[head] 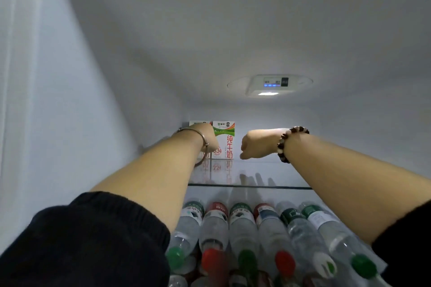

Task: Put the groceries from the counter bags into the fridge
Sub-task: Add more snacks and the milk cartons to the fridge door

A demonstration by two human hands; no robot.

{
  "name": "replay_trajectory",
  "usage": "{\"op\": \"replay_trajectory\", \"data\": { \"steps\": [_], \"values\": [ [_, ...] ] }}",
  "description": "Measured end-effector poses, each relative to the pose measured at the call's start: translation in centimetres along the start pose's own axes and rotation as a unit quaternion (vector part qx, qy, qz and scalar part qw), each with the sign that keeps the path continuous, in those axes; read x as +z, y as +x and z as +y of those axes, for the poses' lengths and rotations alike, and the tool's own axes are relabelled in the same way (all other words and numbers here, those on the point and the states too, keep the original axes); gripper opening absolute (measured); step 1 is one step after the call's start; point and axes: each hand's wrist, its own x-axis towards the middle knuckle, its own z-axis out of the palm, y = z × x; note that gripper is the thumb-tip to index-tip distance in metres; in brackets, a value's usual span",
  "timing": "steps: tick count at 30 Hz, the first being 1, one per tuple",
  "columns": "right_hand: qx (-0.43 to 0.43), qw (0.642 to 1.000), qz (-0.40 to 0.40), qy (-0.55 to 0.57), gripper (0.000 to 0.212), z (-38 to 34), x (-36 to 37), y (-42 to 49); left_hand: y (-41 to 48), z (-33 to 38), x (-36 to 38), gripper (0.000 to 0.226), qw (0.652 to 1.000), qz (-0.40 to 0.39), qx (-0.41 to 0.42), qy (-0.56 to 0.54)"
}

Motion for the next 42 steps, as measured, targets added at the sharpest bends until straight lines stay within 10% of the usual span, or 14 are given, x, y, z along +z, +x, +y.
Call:
{"op": "replay_trajectory", "data": {
  "steps": [2,6,19,42],
  "values": [
    [-0.053,0.999,-0.001,-0.003,0.046,-6.4,-5.0,-15.0,-1.2,0.2,-0.6,0.027,1.0,0.007,0.011,-0.009],
    [-0.028,0.995,0.056,0.079,0.039,-5.8,-4.1,-16.3,-4.5,1.2,-1.3,0.01,0.997,0.064,0.026,-0.023],
    [0.029,0.926,0.36,0.11,0.048,-7.9,-1.7,-30.1,-17.9,2.3,1.2,0.058,0.948,0.306,0.08,0.029],
    [0.18,0.95,0.174,0.187,0.073,-9.0,22.5,-61.3,-44.9,8.5,23.6,0.071,0.97,0.112,0.201,-0.076]
  ]
}}
